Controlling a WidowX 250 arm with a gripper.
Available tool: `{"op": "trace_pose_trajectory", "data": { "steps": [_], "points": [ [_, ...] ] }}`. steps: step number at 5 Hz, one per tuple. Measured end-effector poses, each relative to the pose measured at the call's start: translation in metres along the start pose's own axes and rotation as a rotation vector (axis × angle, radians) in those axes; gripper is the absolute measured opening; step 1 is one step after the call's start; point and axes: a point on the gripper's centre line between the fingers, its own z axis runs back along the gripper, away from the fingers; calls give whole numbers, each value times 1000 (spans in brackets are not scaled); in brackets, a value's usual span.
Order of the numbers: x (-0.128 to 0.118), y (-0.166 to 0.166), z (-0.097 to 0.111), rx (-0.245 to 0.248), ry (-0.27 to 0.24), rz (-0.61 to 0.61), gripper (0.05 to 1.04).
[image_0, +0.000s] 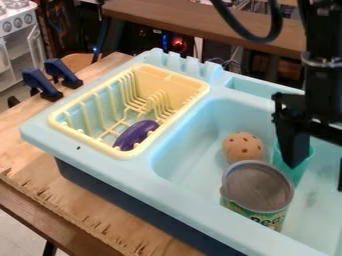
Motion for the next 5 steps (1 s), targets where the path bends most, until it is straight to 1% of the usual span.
{"op": "trace_pose_trajectory", "data": {
  "steps": [2, 3, 4, 5],
  "points": [
    [-12, -11, -12, -116, 51, 52, 1006],
    [-16, -9, -11, -140, 90, 87, 1006],
    [-17, -7, -11, -143, 95, 100, 1006],
    [-18, -2, -12, -140, 113, 114, 1006]
  ]
}}
